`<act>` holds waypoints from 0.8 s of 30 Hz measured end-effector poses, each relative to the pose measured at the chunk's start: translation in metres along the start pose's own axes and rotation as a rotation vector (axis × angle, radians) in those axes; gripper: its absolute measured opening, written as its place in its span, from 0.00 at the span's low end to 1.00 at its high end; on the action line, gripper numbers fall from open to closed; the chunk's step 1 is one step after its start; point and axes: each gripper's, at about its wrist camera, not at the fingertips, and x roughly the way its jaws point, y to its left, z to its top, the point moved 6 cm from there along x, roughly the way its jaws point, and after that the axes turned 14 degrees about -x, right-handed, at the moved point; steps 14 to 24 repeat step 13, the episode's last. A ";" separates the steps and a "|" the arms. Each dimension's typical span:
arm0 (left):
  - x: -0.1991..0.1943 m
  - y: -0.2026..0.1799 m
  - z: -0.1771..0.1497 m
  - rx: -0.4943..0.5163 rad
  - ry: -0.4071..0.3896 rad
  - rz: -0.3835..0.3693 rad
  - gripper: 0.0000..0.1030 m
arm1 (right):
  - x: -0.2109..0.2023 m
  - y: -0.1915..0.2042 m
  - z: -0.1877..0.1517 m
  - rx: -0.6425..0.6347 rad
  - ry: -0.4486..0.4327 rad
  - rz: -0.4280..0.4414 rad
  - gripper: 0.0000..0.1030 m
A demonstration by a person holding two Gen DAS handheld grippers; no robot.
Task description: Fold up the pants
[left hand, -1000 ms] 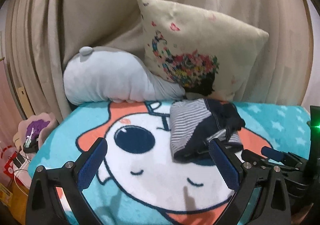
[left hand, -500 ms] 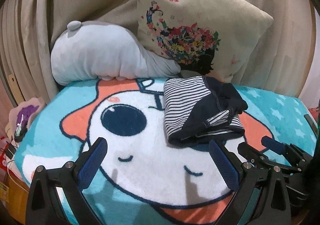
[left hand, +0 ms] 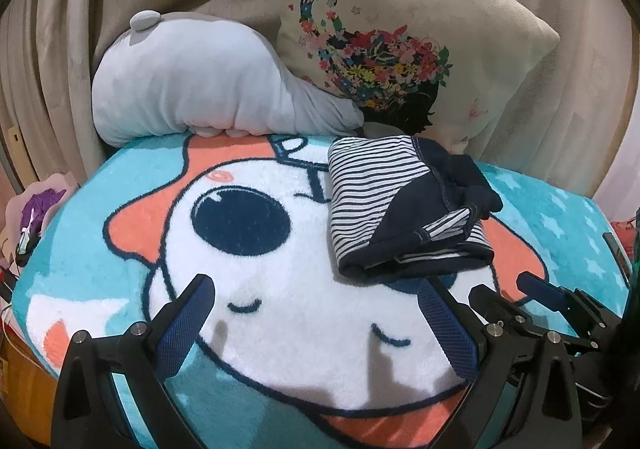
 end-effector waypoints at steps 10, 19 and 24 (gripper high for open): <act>0.004 0.002 -0.003 -0.001 0.008 0.005 0.99 | 0.003 0.015 -0.001 -0.046 0.013 0.002 0.70; 0.005 0.005 -0.003 -0.009 0.013 0.009 0.99 | 0.005 0.019 -0.002 -0.058 0.017 0.006 0.70; 0.005 0.005 -0.003 -0.009 0.013 0.009 0.99 | 0.005 0.019 -0.002 -0.058 0.017 0.006 0.70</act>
